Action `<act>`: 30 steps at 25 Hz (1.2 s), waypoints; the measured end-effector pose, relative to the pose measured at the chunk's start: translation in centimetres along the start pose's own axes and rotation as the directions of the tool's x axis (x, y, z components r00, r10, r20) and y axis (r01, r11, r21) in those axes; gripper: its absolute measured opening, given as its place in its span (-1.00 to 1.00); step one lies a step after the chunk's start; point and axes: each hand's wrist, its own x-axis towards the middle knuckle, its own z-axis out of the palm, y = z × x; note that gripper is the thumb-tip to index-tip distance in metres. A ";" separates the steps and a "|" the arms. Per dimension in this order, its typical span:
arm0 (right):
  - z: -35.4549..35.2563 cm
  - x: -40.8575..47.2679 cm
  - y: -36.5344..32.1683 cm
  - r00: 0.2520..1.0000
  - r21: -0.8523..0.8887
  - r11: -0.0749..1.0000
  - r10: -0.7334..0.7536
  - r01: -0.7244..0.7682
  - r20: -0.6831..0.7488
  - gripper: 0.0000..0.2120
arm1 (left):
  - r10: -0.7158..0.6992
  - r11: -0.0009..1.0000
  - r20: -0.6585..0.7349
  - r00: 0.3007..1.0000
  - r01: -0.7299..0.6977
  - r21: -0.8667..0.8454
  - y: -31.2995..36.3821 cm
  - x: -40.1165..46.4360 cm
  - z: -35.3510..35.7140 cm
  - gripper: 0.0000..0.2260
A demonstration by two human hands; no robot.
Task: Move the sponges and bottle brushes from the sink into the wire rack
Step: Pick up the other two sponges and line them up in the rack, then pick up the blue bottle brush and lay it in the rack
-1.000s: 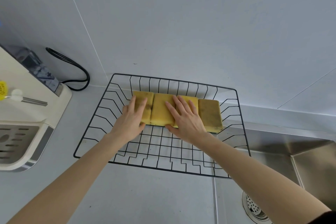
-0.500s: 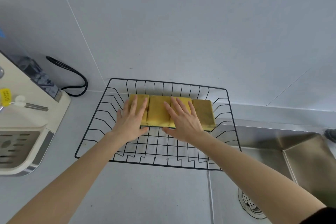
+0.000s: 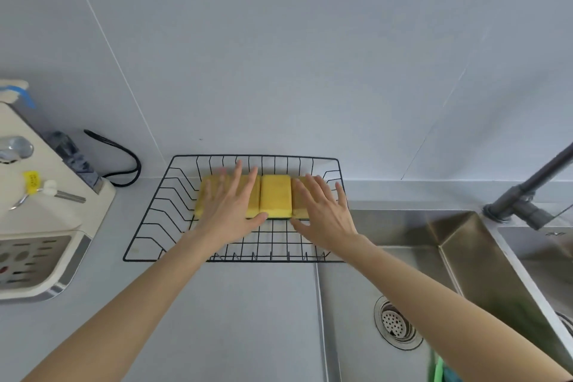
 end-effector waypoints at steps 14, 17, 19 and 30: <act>-3.5 -13.1 10.4 0.978 -0.020 0.979 0.203 -0.202 0.043 -0.27 | 0.207 0.971 0.052 0.977 -0.198 -0.134 15.3 -5.0 2.1 -0.29; -3.0 -15.3 13.0 0.968 -0.032 0.971 0.240 -0.238 0.075 -0.27 | 0.251 0.956 0.050 0.967 -0.239 -0.169 18.1 -5.2 3.3 -0.31; -2.7 -16.6 14.8 0.960 -0.032 0.965 0.262 -0.260 0.095 -0.28 | 0.276 0.941 0.048 0.960 -0.260 -0.217 20.0 -5.3 4.2 -0.33; 1.3 -20.7 22.1 0.924 -0.036 0.973 0.229 -0.229 0.308 -0.33 | 0.247 0.944 0.249 0.937 -0.174 -0.281 26.8 -6.5 11.6 -0.38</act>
